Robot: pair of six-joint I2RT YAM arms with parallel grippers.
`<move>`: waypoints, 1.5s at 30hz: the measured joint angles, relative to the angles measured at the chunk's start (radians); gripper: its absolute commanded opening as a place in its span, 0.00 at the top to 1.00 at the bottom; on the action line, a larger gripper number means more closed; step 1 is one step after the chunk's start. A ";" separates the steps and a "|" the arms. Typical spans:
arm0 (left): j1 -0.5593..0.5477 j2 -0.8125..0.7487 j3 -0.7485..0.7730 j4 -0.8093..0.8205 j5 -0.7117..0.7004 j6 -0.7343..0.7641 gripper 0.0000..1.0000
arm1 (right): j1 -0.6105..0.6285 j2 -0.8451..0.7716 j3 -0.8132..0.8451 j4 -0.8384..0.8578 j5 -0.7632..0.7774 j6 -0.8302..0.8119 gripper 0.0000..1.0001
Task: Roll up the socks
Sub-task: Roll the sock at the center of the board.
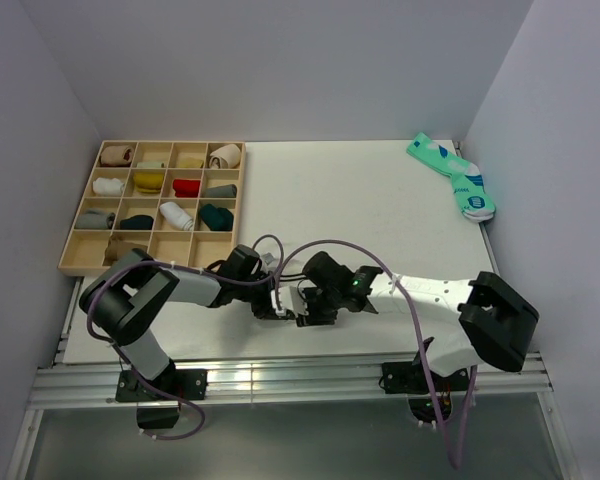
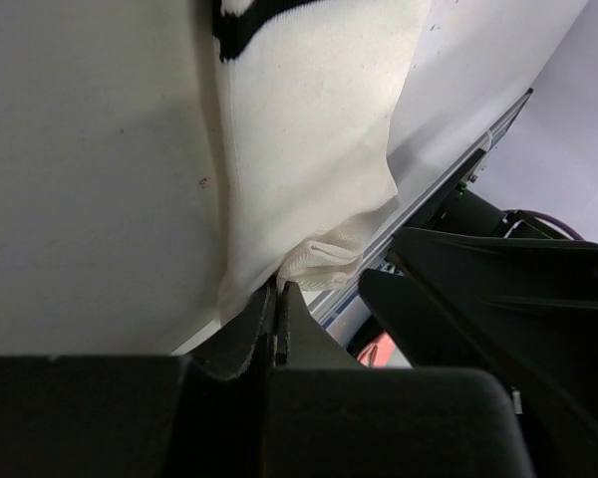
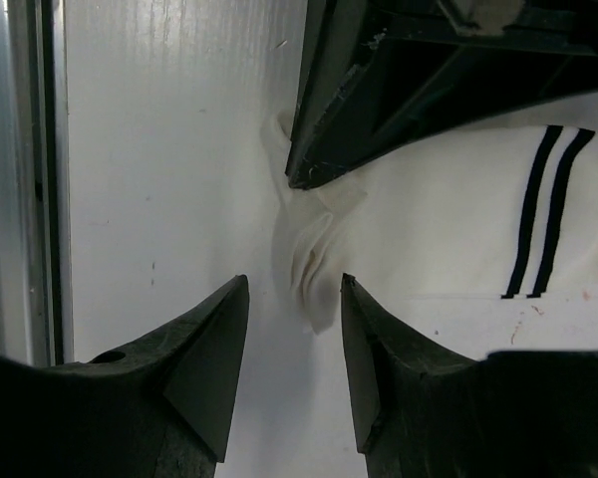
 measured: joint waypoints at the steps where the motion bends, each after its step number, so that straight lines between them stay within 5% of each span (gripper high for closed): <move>1: 0.000 0.002 0.000 0.002 0.004 0.000 1.00 | 0.006 0.013 0.003 0.000 0.005 0.001 0.51; 10: 0.002 0.009 -0.006 0.025 0.014 -0.003 1.00 | 0.035 0.104 0.048 0.026 0.060 0.026 0.60; 19: 0.005 0.021 -0.008 0.044 0.032 -0.002 1.00 | 0.039 0.145 0.071 0.014 0.080 0.040 0.83; 29: 0.014 0.022 -0.003 -0.002 0.068 0.054 1.00 | 0.005 0.283 0.275 -0.262 -0.060 -0.087 0.90; 40: 0.025 0.038 0.002 0.000 0.104 0.080 1.00 | -0.019 0.308 0.272 -0.298 -0.081 -0.138 0.88; 45: 0.026 0.041 0.016 -0.026 0.104 0.084 1.00 | -0.021 0.300 0.247 -0.254 -0.051 -0.103 0.65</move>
